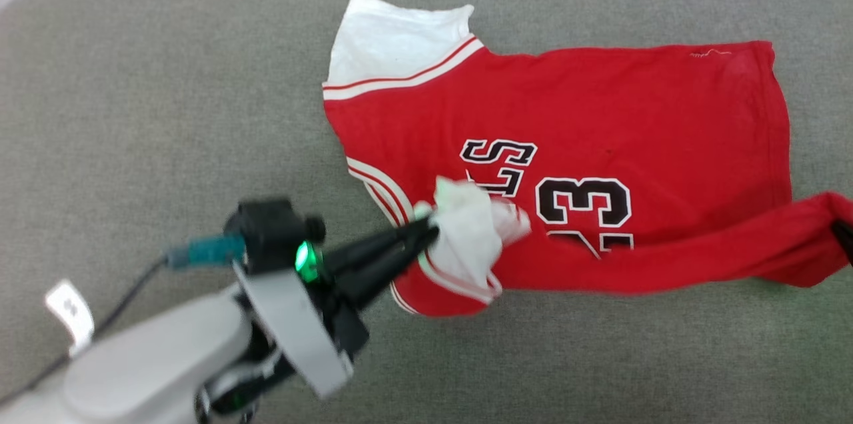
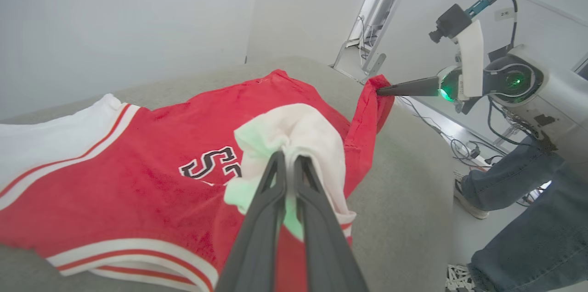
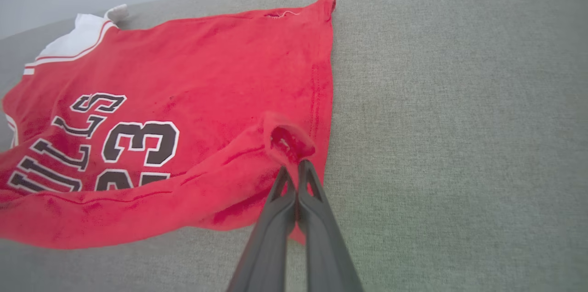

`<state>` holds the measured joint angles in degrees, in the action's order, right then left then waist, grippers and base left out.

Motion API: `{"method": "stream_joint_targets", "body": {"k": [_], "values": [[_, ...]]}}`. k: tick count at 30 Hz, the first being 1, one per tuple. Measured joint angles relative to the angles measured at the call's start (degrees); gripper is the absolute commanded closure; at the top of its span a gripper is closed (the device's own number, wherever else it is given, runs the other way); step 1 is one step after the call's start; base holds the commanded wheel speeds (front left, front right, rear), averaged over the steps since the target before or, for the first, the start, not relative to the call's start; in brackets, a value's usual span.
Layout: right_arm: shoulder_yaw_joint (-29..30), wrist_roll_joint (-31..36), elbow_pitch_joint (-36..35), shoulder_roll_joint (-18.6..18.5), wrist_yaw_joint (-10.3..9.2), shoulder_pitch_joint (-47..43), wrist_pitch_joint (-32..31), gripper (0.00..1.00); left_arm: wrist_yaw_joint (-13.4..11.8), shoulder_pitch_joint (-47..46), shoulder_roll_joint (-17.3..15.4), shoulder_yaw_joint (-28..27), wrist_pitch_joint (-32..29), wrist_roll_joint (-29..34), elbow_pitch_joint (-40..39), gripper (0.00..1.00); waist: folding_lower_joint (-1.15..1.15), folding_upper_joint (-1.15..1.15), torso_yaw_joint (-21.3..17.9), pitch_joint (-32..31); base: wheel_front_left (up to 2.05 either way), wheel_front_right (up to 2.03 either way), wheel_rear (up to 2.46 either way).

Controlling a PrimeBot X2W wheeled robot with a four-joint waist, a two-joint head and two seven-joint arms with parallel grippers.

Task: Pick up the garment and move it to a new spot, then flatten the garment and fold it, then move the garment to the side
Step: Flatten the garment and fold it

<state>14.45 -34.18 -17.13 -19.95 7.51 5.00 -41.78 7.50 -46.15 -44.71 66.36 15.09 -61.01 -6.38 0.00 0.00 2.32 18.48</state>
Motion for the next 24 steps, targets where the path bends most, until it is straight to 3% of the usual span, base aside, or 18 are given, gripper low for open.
{"method": "stream_joint_targets", "body": {"k": [7, 17, 22, 23, 24], "values": [[-2.2, 1.1, 6.6, -0.7, 0.00, 6.1, 2.2, 1.00, 0.0, -8.0, 1.5, 4.2, 0.0, -5.7, 9.4, 1.00, 0.00, 0.00, -0.5, 1.9, 0.00, 0.00, 0.00], [-5.0, 2.6, 11.4, -0.8, 0.00, 8.9, 3.9, 1.00, 0.0, -9.9, 3.5, 7.0, 0.0, -6.0, 18.5, 1.00, 0.00, 0.00, -1.3, 4.3, 0.00, 0.00, 0.00], [-5.7, 3.1, 12.8, -1.0, 0.00, 8.9, 5.0, 1.00, 0.0, -8.9, 4.6, 7.1, -2.0, -3.3, 20.7, 1.00, 0.00, 0.00, -1.4, 5.1, 0.00, 0.00, 0.00], [-6.0, 3.5, 13.1, -1.1, 0.00, 9.1, 5.2, 1.00, 0.0, -8.8, 4.8, 7.1, -2.0, -2.9, 21.3, 0.90, 0.00, 0.00, -1.4, 5.1, 0.00, 0.00, 0.00], [-6.4, 4.0, 13.4, -1.2, 0.00, 9.4, 5.6, 1.00, 0.0, -8.8, 4.9, 7.1, -2.0, -2.5, 22.0, 0.56, 0.00, 0.00, -1.4, 5.1, 0.00, 0.00, 0.00]]}}
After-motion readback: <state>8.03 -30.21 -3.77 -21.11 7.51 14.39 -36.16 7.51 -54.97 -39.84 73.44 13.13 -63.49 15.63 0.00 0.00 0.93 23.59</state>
